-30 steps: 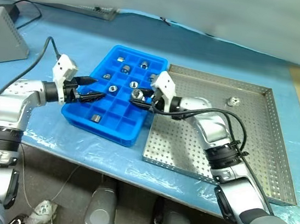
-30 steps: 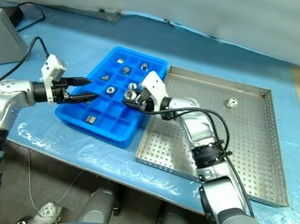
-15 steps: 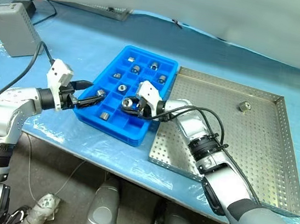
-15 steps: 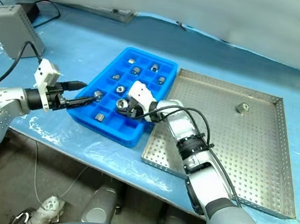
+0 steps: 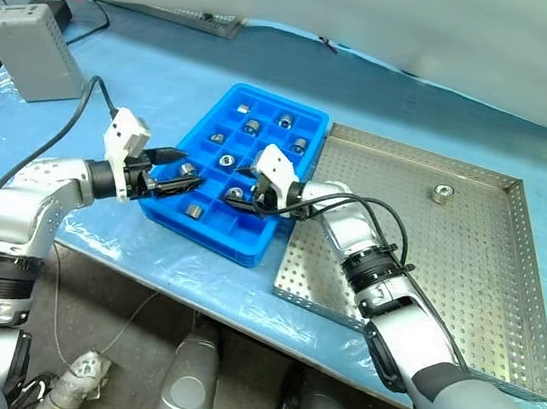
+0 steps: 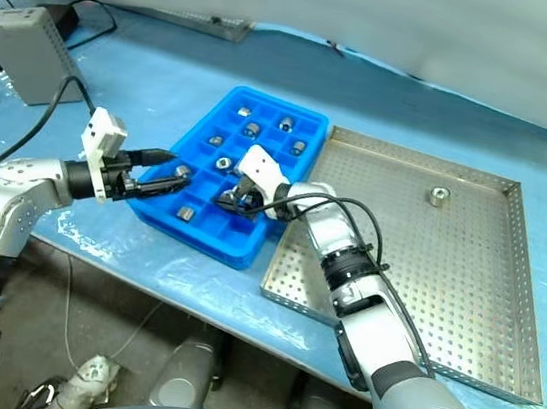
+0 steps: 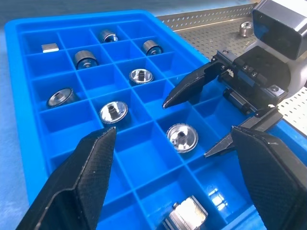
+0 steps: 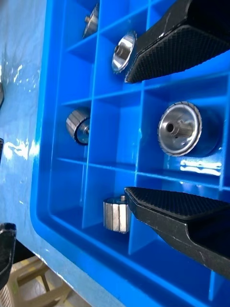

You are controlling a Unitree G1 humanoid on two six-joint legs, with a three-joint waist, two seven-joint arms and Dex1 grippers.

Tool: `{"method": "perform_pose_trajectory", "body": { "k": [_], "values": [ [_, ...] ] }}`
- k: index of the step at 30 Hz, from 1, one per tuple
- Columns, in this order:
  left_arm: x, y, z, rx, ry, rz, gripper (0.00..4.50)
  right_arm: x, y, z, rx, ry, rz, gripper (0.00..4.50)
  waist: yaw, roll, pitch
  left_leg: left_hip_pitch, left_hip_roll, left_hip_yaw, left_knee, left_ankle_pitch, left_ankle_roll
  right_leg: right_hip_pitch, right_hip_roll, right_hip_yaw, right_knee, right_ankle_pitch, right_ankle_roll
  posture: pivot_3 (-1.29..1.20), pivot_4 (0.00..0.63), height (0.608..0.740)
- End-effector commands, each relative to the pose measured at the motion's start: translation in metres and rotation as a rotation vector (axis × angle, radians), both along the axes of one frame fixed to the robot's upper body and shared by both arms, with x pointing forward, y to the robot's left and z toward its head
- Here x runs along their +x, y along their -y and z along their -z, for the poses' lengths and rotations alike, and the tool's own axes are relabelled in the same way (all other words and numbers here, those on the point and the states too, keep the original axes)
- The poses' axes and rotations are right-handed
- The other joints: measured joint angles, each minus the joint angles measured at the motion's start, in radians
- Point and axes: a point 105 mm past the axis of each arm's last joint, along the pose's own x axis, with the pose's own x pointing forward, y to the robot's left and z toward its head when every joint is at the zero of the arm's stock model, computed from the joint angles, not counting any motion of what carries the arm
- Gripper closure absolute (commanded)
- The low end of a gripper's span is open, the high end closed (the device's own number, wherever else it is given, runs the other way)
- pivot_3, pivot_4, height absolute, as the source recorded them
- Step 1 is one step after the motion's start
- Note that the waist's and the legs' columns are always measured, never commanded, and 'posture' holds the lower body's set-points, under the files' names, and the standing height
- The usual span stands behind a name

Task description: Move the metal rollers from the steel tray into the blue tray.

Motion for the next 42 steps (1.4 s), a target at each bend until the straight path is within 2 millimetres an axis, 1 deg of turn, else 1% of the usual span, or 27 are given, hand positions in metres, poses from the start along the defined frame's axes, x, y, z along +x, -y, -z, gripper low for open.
{"method": "perform_pose_trajectory", "body": {
  "k": [1, 3, 5, 6, 7, 9, 10, 12, 15, 18, 20, 23, 28, 33, 37, 42],
  "values": [
    [0.004, 0.008, -0.009, -0.007, 0.043, 0.034, 0.48, 0.012, 0.027, -0.041, 0.105, 0.111, 0.113, 0.89, -0.001, 0.000, 0.000, 0.000, 0.000, 0.000, 0.000, 0.000, 0.000, 0.000, 0.000, 0.000, 0.000, 0.000, 0.000, 0.34, 0.150, 0.740],
    [0.007, 0.012, -0.008, -0.011, 0.044, 0.052, 0.48, 0.021, 0.048, -0.054, 0.135, 0.147, 0.210, 0.89, -0.003, 0.000, 0.000, 0.000, 0.000, 0.000, 0.001, 0.000, 0.000, 0.000, 0.000, 0.001, 0.000, 0.000, 0.000, 0.32, 0.150, 0.740],
    [0.011, 0.018, -0.007, -0.018, 0.044, 0.072, 0.48, 0.037, 0.080, -0.061, 0.147, 0.182, 0.357, 0.89, -0.004, 0.000, 0.000, 0.001, 0.000, 0.000, 0.000, 0.001, -0.001, 0.000, 0.001, 0.001, 0.000, 0.000, 0.000, 0.30, 0.150, 0.740],
    [0.012, 0.020, -0.007, -0.020, 0.045, 0.078, 0.48, 0.041, 0.090, -0.063, 0.147, 0.191, 0.399, 0.89, -0.005, 0.000, 0.000, 0.001, 0.000, 0.000, 0.000, 0.001, -0.002, 0.000, 0.001, 0.001, 0.000, 0.000, 0.000, 0.30, 0.150, 0.740],
    [0.014, 0.023, -0.007, -0.023, 0.045, 0.089, 0.48, 0.048, 0.107, -0.063, 0.142, 0.200, 0.473, 0.89, -0.008, 0.000, 0.000, 0.001, 0.000, 0.000, 0.000, 0.001, -0.002, 0.000, 0.001, 0.001, 0.000, 0.000, 0.000, 0.27, 0.150, 0.740],
    [0.017, 0.029, -0.006, -0.026, 0.045, 0.110, 0.48, 0.059, 0.136, -0.064, 0.134, 0.222, 0.597, 0.89, -0.014, 0.000, 0.000, 0.001, 0.000, 0.001, 0.000, 0.003, -0.004, 0.000, 0.001, 0.001, 0.000, 0.000, 0.000, 0.25, 0.150, 0.740],
    [0.018, 0.031, -0.006, -0.026, 0.045, 0.118, 0.48, 0.062, 0.144, -0.065, 0.133, 0.230, 0.634, 0.89, -0.020, 0.000, 0.000, 0.000, 0.000, 0.001, 0.000, 0.004, -0.006, 0.000, 0.001, 0.001, 0.000, 0.000, 0.000, 0.24, 0.150, 0.740],
    [0.020, 0.035, -0.006, -0.030, 0.046, 0.136, 0.48, 0.071, 0.168, -0.067, 0.145, 0.241, 0.744, 0.89, -0.032, 0.000, 0.000, 0.000, -0.001, 0.001, 0.001, 0.004, -0.006, 0.000, 0.000, 0.002, 0.000, 0.000, 0.000, 0.24, 0.150, 0.740],
    [0.025, 0.044, -0.007, -0.035, 0.050, 0.164, 0.48, 0.081, 0.208, -0.067, 0.143, 0.267, 0.934, 0.89, -0.051, 0.000, 0.000, 0.000, -0.001, 0.001, 0.001, 0.004, -0.006, 0.000, 0.001, 0.001, 0.000, 0.000, 0.000, 0.20, 0.150, 0.740],
    [0.026, 0.048, -0.006, -0.036, 0.049, 0.182, 0.48, 0.084, 0.230, -0.067, 0.128, 0.296, 1.040, 0.89, -0.067, 0.000, 0.000, 0.000, -0.001, 0.001, 0.001, 0.004, -0.006, 0.000, 0.001, 0.001, 0.000, 0.000, 0.000, 0.19, 0.150, 0.740],
    [0.027, 0.050, -0.005, -0.037, 0.048, 0.187, 0.48, 0.084, 0.240, -0.063, 0.122, 0.295, 1.082, 0.89, -0.084, 0.000, 0.000, -0.001, -0.001, 0.001, 0.001, 0.004, -0.006, 0.000, 0.001, 0.001, -0.001, 0.000, 0.000, 0.19, 0.150, 0.740],
    [0.026, 0.054, -0.003, -0.040, 0.043, 0.199, 0.48, 0.084, 0.254, -0.053, 0.106, 0.276, 1.148, 0.89, -0.093, 0.000, 0.000, -0.001, -0.001, 0.001, 0.001, 0.003, -0.005, 0.000, 0.001, 0.001, -0.001, 0.000, 0.000, 0.19, 0.150, 0.740],
    [0.024, 0.056, -0.001, -0.043, 0.037, 0.206, 0.48, 0.081, 0.266, -0.036, 0.074, 0.244, 1.194, 0.89, -0.101, 0.000, 0.000, -0.002, -0.001, 0.001, 0.003, 0.001, 0.000, 0.000, 0.001, 0.001, 0.000, 0.000, 0.000, 0.19, 0.150, 0.740],
    [0.024, 0.053, 0.000, -0.038, 0.035, 0.200, 0.48, 0.077, 0.287, -0.034, 0.042, 0.270, 1.296, 0.89, -0.101, 0.000, 0.000, -0.002, -0.001, 0.001, 0.005, 0.000, 0.002, 0.000, 0.000, 0.000, 0.000, 0.000, 0.000, 0.20, 0.150, 0.740],
    [0.021, 0.054, 0.002, -0.035, 0.032, 0.200, 0.48, 0.075, 0.292, -0.026, 0.034, 0.242, 1.321, 0.89, -0.101, 0.000, 0.000, -0.002, 0.000, 0.001, 0.007, -0.001, 0.002, 0.000, 0.000, 0.000, 0.001, 0.000, 0.000, 0.21, 0.150, 0.740],
    [0.021, 0.054, 0.001, -0.039, 0.034, 0.200, 0.48, 0.074, 0.286, -0.011, 0.019, 0.197, 1.294, 0.89, -0.102, 0.000, 0.000, -0.002, 0.000, 0.002, 0.007, -0.001, 0.003, 0.000, 0.000, 0.000, 0.002, 0.000, 0.000, 0.21, 0.150, 0.740]
  ]
}}
